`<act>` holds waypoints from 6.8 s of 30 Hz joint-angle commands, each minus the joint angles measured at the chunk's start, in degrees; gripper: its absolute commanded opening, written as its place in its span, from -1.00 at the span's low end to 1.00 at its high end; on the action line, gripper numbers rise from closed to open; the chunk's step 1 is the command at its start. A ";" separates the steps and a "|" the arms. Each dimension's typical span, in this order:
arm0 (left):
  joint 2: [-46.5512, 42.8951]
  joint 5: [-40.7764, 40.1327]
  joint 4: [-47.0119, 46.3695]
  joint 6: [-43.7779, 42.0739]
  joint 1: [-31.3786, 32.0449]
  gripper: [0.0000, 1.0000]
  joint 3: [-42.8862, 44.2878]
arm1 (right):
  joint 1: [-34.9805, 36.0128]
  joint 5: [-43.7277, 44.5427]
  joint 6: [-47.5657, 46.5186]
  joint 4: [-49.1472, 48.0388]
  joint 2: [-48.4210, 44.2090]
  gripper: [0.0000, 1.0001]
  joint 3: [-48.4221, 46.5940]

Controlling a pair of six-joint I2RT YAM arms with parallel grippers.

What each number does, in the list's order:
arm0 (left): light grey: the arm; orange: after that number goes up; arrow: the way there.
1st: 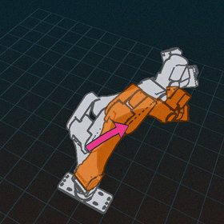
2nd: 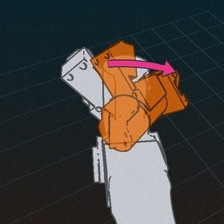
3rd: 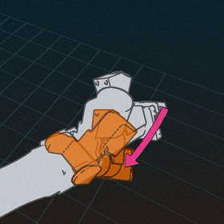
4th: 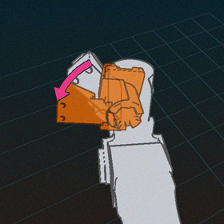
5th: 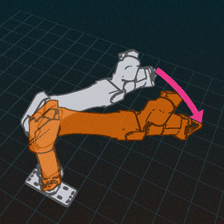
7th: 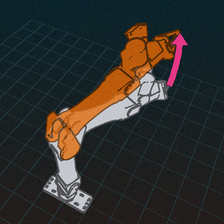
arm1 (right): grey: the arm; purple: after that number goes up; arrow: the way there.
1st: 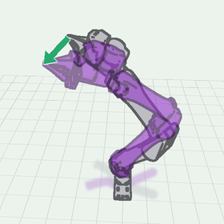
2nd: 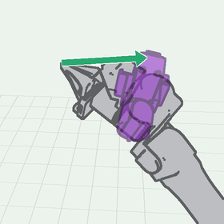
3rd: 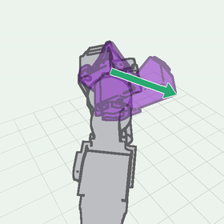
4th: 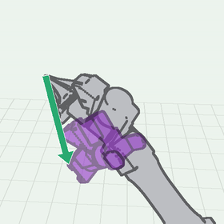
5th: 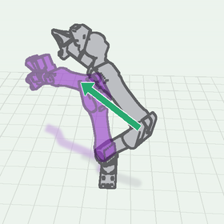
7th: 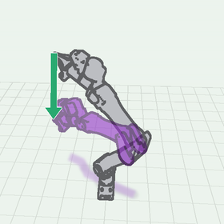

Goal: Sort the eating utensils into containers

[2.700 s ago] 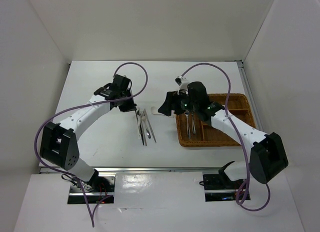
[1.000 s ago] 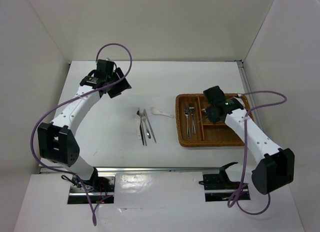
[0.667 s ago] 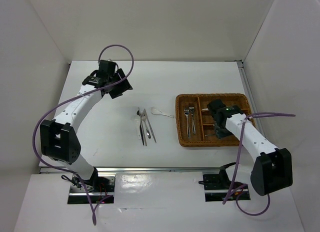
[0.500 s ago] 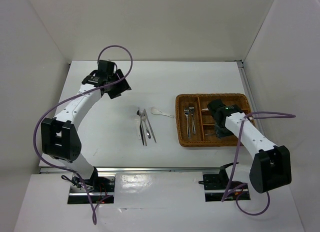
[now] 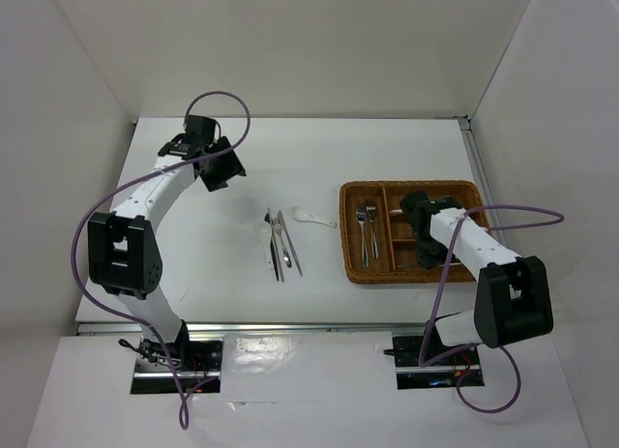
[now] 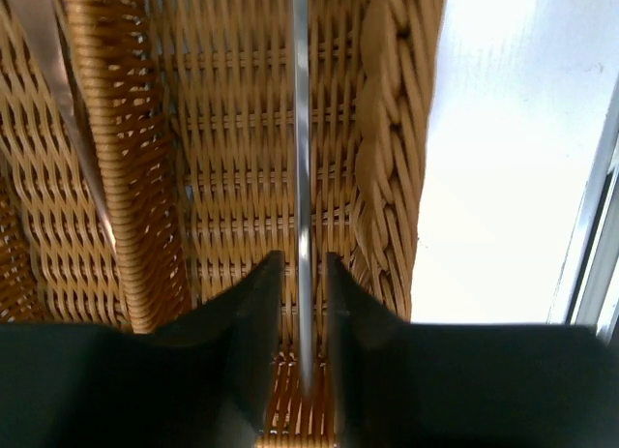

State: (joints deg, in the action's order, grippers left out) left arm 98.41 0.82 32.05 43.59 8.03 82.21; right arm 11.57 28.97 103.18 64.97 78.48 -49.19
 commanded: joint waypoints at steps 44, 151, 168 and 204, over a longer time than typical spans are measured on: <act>-6.39 -3.20 -4.80 -0.18 12.27 0.23 -21.30 | -2.08 -6.82 -65.73 -42.37 0.54 0.56 -15.06; 1.34 10.64 -15.98 -8.70 12.27 0.26 1.19 | 10.94 -42.17 -73.22 -55.92 16.21 -1.00 -21.93; 0.82 6.83 -14.12 -7.73 9.11 0.50 -1.27 | -10.43 -10.70 -34.63 -28.24 11.43 -1.00 -19.97; -1.11 4.98 -13.07 -12.48 9.11 0.52 -9.52 | -10.43 -16.12 -41.09 -32.70 12.59 0.43 -22.80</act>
State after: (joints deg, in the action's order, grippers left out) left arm 99.66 5.02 19.29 32.95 17.02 74.56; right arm 1.19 13.91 67.85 34.46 96.95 -70.72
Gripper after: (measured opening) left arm 0.759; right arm 0.711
